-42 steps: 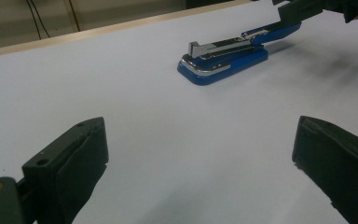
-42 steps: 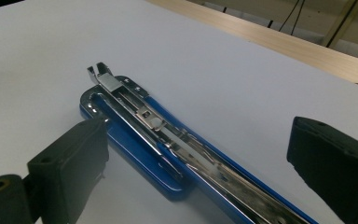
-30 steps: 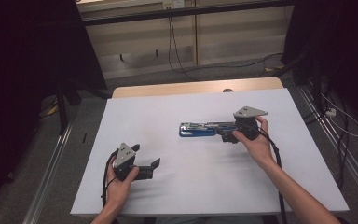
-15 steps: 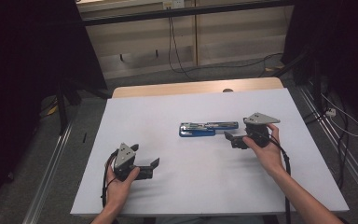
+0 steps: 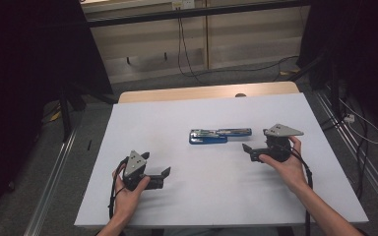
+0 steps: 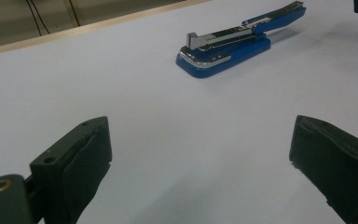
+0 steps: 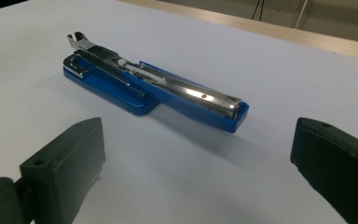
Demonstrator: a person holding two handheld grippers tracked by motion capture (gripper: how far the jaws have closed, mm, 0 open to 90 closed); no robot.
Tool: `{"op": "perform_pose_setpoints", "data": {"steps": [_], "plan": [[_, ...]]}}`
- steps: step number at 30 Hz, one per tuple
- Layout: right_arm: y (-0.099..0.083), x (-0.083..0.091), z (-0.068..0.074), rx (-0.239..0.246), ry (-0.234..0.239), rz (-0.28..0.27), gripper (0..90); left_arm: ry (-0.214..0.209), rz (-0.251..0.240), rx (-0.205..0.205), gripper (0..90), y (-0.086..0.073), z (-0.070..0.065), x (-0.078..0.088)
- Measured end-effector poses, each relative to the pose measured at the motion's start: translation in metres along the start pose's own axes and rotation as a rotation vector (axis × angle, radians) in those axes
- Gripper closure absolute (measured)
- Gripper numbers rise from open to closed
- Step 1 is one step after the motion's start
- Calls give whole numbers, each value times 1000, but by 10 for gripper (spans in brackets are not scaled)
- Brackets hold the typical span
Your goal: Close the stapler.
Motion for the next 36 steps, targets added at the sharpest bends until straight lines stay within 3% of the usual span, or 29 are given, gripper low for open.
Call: {"op": "perform_pose_setpoints", "data": {"steps": [3,6,9,12,18,23,25,27,36], "plan": [[-3,0,0,-26,21,12,32,2,-5,11,67,3,0,-4],[-3,1,2,-21,37,16,70,7,-4,30,78,5,0,-13],[-3,2,3,-27,43,8,95,-48,4,126,88,5,-3,-25],[-2,3,3,-20,65,2,152,-45,17,69,88,7,-5,-34],[-3,1,-2,-20,45,-6,237,-63,1,51,59,13,-5,-46],[-2,1,-3,-13,46,-18,373,-73,-14,51,55,17,-5,-59],[-2,1,-2,-19,77,-27,490,-62,-20,32,55,19,-6,-64],[-2,1,-1,-40,84,-38,493,-63,-30,-6,54,22,-8,-69],[-5,1,-2,-40,113,-4,778,-77,-27,-1,56,29,-14,-90]]}}
Point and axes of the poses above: each handheld gripper's, and its own axes: x roughly backward along the jaws, y roughly out of its top, z roughly to its left, the point moved 4 cm from there along -x, roughly forward along the jaws, and after that the axes turned 10 degrees about -z, right-handed, at the moved point
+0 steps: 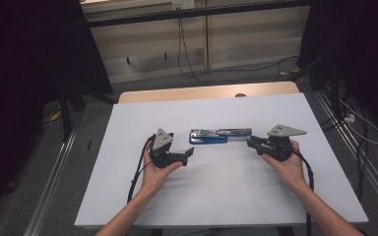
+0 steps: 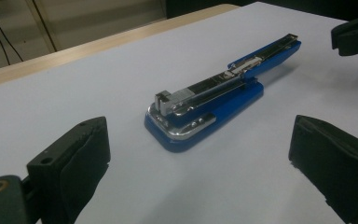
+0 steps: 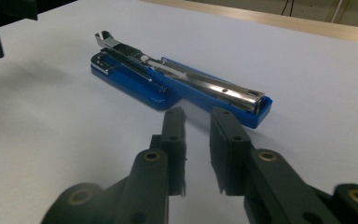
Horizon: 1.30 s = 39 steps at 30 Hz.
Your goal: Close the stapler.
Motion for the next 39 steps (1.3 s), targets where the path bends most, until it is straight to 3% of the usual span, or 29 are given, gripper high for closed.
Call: {"op": "perform_pose_setpoints", "data": {"steps": [5,12,17,24,28,39], "plan": [[-2,-2,-1,5,12,17,900,-7,21,2,70,-4,0,-3],[-4,-3,-7,-9,-4,44,900,-14,22,18,126,0,4,-9],[-4,-3,-8,1,-7,44,900,-23,-11,21,180,5,0,-16],[-5,-4,-9,18,-9,41,900,-31,-1,45,260,6,1,-23],[-5,-5,-10,22,-15,40,900,-32,-13,63,352,13,5,-30],[-5,-5,-13,28,-39,37,900,-57,-19,31,536,23,3,-46]]}}
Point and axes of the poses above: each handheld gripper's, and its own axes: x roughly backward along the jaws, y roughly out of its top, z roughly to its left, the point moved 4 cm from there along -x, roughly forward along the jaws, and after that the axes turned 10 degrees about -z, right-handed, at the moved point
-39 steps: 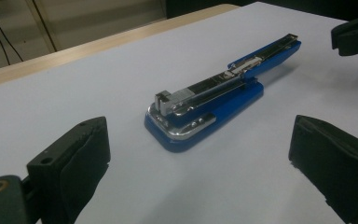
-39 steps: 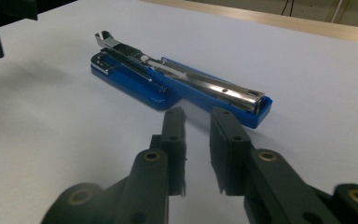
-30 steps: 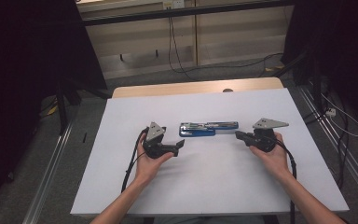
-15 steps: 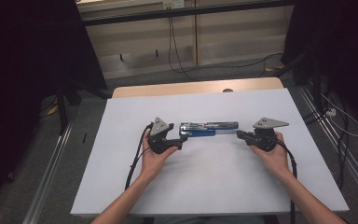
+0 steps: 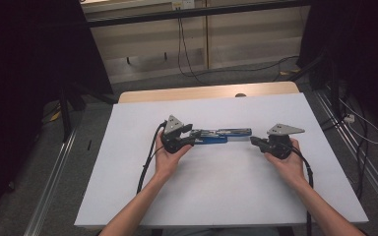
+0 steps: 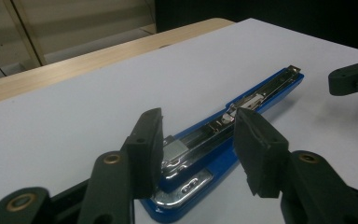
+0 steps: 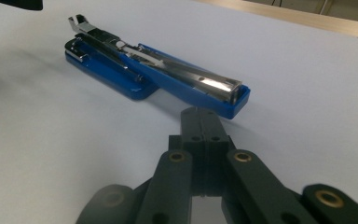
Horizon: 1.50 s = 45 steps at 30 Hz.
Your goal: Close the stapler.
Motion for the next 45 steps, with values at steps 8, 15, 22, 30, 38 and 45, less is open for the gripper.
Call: {"op": "perform_pose_setpoints", "data": {"steps": [8,15,22,30,38,45], "plan": [[0,-2,0,-6,0,-1,900,-21,16,-4,701,1,3,-5],[-2,-3,-1,9,-10,10,900,-53,51,-7,802,-6,3,-7],[-4,-5,-3,5,-13,30,900,-59,80,-4,900,-12,4,-8],[-5,-7,-2,15,-7,55,900,-17,114,-28,900,-18,8,-12],[-5,-9,-3,14,-7,66,900,-12,151,-39,900,-24,8,-15],[-6,-11,-3,10,-9,96,900,-1,173,-33,900,-28,8,-17]]}}
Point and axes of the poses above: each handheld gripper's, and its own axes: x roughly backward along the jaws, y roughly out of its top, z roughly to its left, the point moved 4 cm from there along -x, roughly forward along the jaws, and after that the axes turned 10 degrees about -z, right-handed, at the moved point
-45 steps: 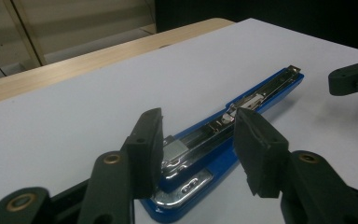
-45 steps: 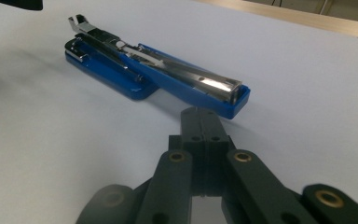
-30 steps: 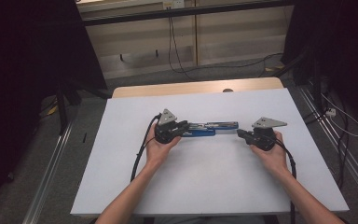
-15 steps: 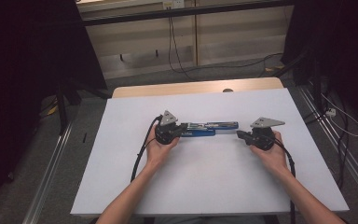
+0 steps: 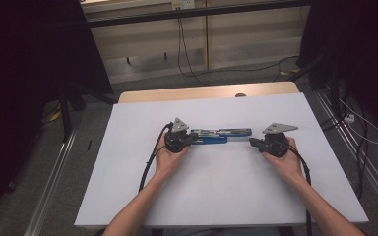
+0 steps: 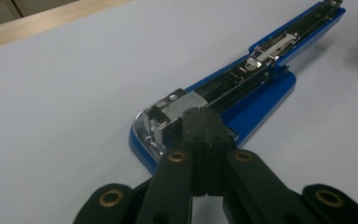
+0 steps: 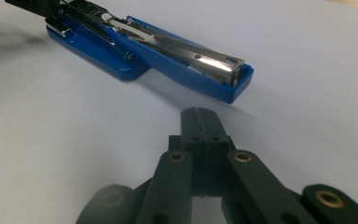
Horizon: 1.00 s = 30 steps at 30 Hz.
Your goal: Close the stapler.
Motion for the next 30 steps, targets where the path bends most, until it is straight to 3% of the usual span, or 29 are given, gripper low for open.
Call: {"op": "perform_pose_setpoints", "data": {"steps": [2,9,30], "plan": [[0,-1,-1,-8,-3,7,900,6,6,-16,900,0,1,0],[0,-4,-3,13,-14,44,900,5,22,-11,900,-2,-1,-1],[0,-11,-4,49,-25,78,900,10,35,-13,900,-2,0,1]]}}
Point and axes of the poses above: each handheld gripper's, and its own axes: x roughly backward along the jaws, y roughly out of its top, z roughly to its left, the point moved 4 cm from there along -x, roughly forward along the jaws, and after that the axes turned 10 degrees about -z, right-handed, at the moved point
